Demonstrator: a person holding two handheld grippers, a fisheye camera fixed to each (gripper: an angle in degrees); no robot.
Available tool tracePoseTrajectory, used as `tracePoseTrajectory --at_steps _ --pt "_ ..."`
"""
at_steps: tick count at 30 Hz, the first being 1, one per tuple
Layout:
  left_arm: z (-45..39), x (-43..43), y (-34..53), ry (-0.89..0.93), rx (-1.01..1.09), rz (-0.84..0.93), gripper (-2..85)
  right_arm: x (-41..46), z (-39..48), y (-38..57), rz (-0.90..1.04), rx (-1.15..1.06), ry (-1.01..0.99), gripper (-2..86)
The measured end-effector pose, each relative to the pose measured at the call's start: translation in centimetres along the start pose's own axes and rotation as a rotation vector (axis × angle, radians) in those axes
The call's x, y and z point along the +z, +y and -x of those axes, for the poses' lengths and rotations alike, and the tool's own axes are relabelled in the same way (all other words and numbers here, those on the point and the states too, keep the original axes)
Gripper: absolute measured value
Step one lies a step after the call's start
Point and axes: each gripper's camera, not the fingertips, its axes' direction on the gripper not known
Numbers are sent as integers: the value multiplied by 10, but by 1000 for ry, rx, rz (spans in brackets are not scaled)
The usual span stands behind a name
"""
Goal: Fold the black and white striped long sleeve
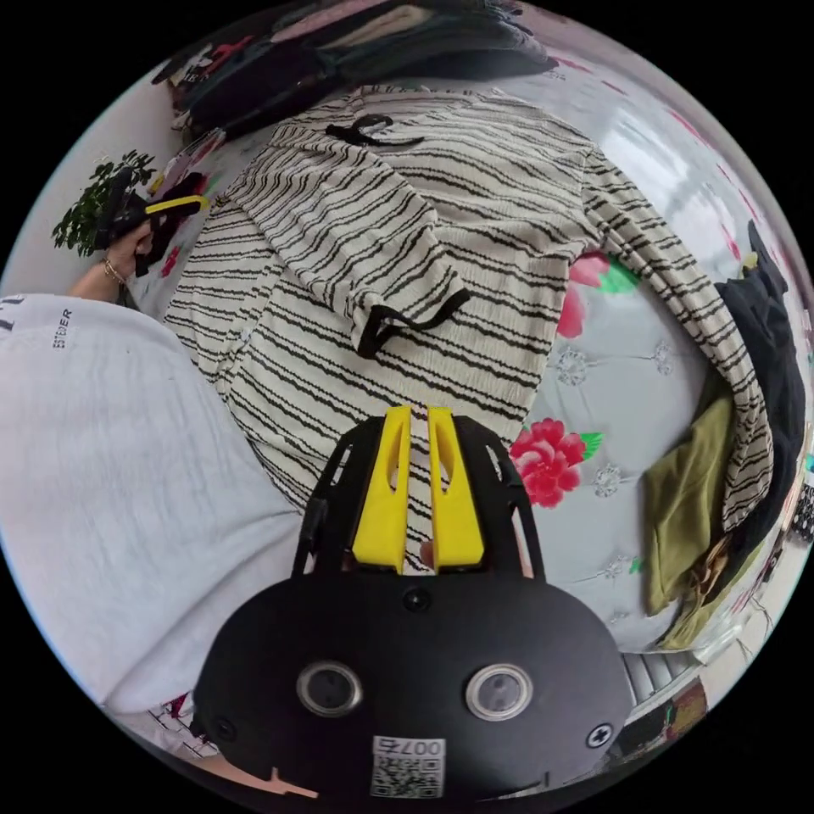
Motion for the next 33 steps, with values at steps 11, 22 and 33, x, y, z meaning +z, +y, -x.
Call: tracePoseTrajectory --at_steps 11,22,33 --pt "58 26 -114 231 -3 -22 73 15 5 -92 -45 -87 -56 31" --pt "70 47 -210 152 114 12 77 27 -2 -97 -18 -96 -40 13" --pt "91 35 -226 228 10 -76 75 16 -27 -103 21 -78 -132 24"
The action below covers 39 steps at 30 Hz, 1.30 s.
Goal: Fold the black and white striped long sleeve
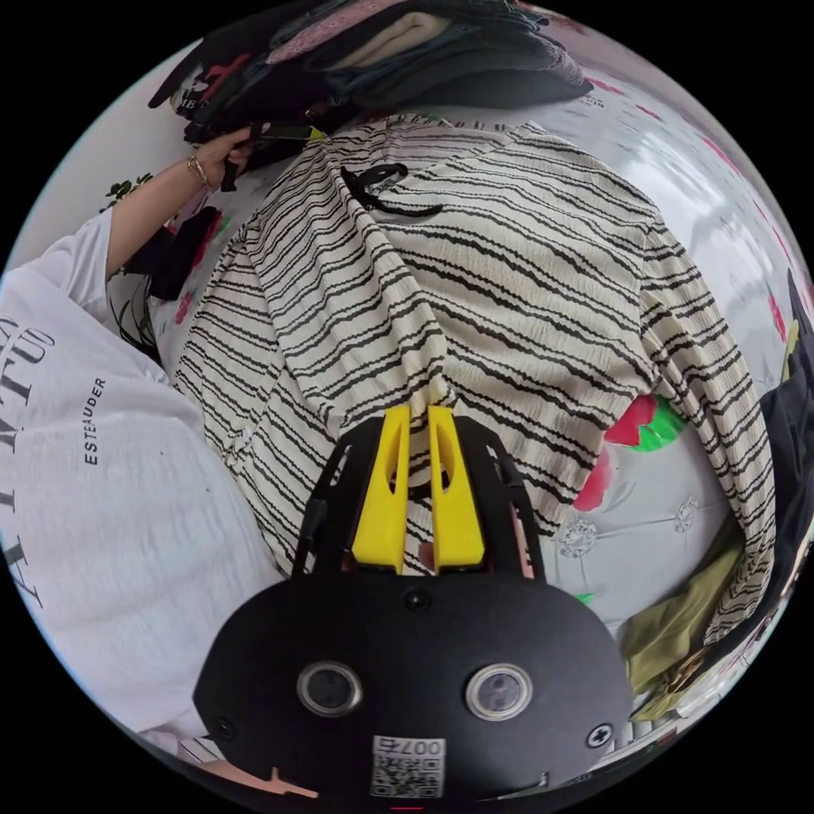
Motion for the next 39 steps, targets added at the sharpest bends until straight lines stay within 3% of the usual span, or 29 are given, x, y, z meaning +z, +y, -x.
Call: tracePoseTrajectory --at_steps 6,10,14,15,19,25,27,30,32,34,39 --pt "-3 -26 -14 7 63 -25 81 -36 -9 11 -108 30 29 35" --pt "-3 -7 -28 23 91 125 78 -42 -13 16 -130 19 15 36" --pt "-9 19 -29 -17 98 261 78 -7 -13 19 0 -3 6 32" --pt "-9 19 -28 -32 94 264 78 -15 -15 27 -95 13 37 30" --pt "0 -11 -30 -32 49 173 79 -31 -54 45 -138 194 -126 34" --pt "2 -67 -19 -3 27 -16 81 -108 -151 127 -541 668 -54 46" --pt "2 -61 -19 12 24 16 79 -133 -192 169 -682 867 -26 47" --pt "2 -29 -28 -9 13 163 80 -152 -227 195 -647 977 139 47" --pt "0 -15 -32 -28 -10 211 79 -158 -242 198 -586 989 195 48" --pt "-5 -6 -37 -51 -15 221 74 -164 -244 192 -599 895 124 48" --pt "-5 5 -42 -76 -44 253 66 -127 -154 99 -398 293 -12 43"
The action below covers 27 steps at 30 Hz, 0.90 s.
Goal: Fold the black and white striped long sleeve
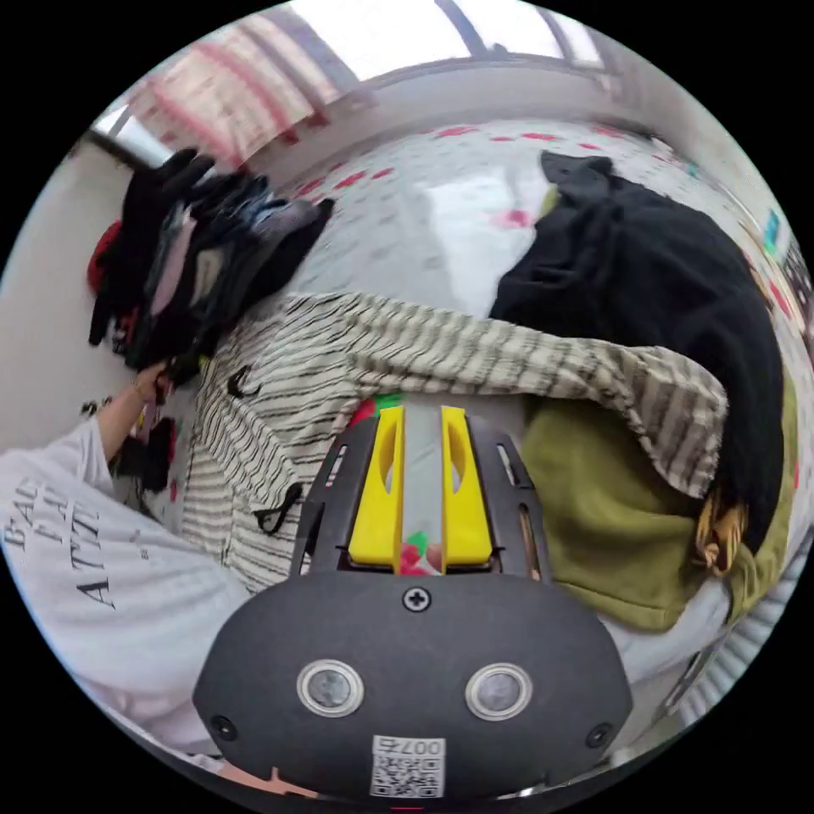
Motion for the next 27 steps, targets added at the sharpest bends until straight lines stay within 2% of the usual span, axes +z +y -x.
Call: tracePoseTrajectory --at_steps 3,6,8,10,13,16,19,23,27 --pt "3 -1 -3 12 -3 3 64 49 76 -1 91 -249 -107 38" --pt "8 -5 -5 62 -4 -6 64 94 117 1 192 -382 -111 30" --pt "15 -9 -7 87 -23 -25 63 119 118 3 288 -374 -85 23" --pt "27 -12 -8 145 -57 -50 62 113 109 9 206 -366 -64 15" --pt "36 -16 -6 152 -87 -93 61 110 91 5 257 -327 -120 8" --pt "36 -21 8 158 -106 -159 60 96 78 0 228 -243 -166 15" --pt "26 -24 37 152 -106 -224 60 53 47 0 46 -107 -138 27" --pt "9 -14 87 141 -107 -236 57 -21 -37 23 -160 208 211 41" --pt "-12 9 152 124 -138 -180 53 -83 -121 56 -242 510 499 58"
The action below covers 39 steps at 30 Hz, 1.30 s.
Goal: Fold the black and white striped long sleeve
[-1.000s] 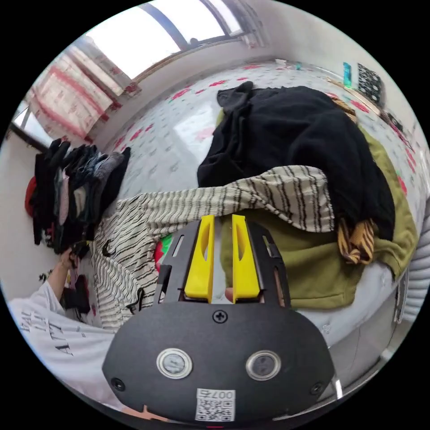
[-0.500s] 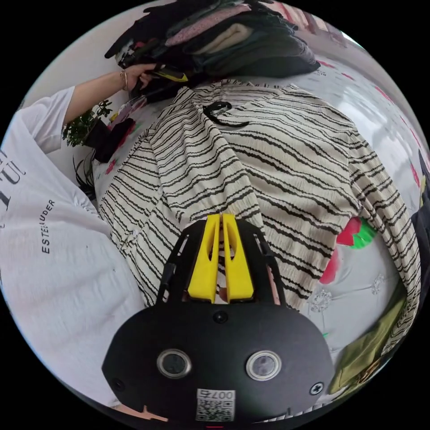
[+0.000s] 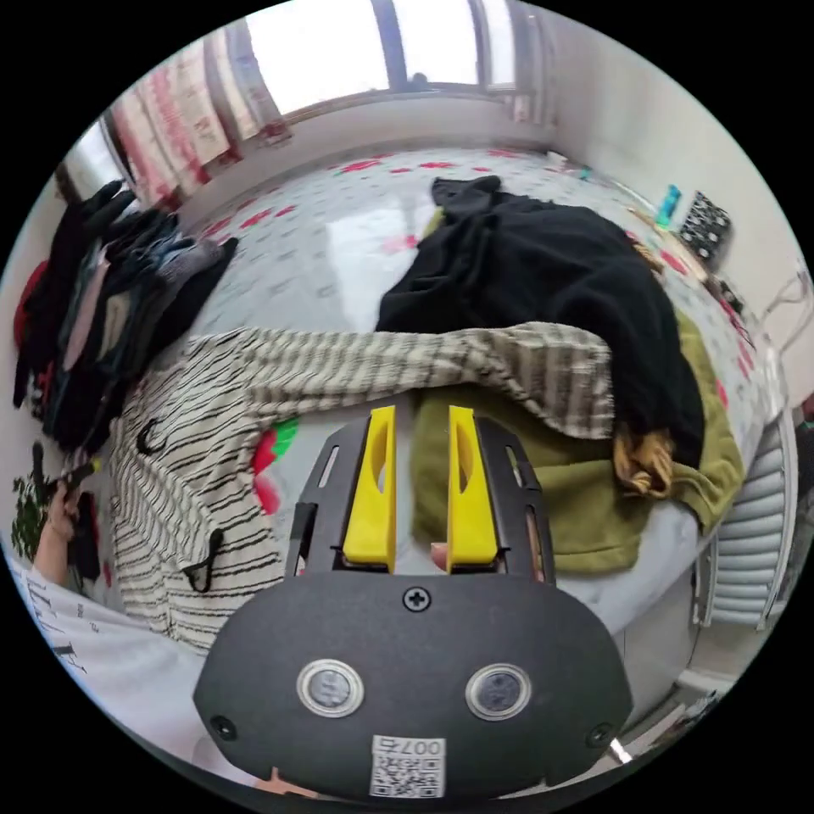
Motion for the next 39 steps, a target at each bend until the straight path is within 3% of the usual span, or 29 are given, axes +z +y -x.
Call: tracePoseTrajectory --at_steps 4,7,10,19,24,27,32,35,39 --pt "3 8 57 72 -103 61 44 24 -48 -15 103 83 15 64" --pt "6 8 81 101 -156 85 41 68 -55 -22 346 13 37 50" --pt "7 0 95 86 -163 76 40 54 -64 -34 302 7 -5 21" --pt "13 -8 123 124 -165 10 27 -100 -30 -58 -76 -269 -656 -1" --pt "7 -12 132 182 -101 -43 33 -162 95 -1 -117 -588 -1106 -2" --pt "9 -14 140 201 -69 -72 39 -166 190 71 -90 -777 -1212 -1" --pt "33 -4 159 250 -100 -57 51 -131 299 177 189 -1038 -1149 7" --pt "51 -1 172 239 -116 -55 55 -110 313 208 292 -1156 -1023 18" --pt "67 7 177 233 -99 -55 63 -75 289 192 277 -1045 -771 33"
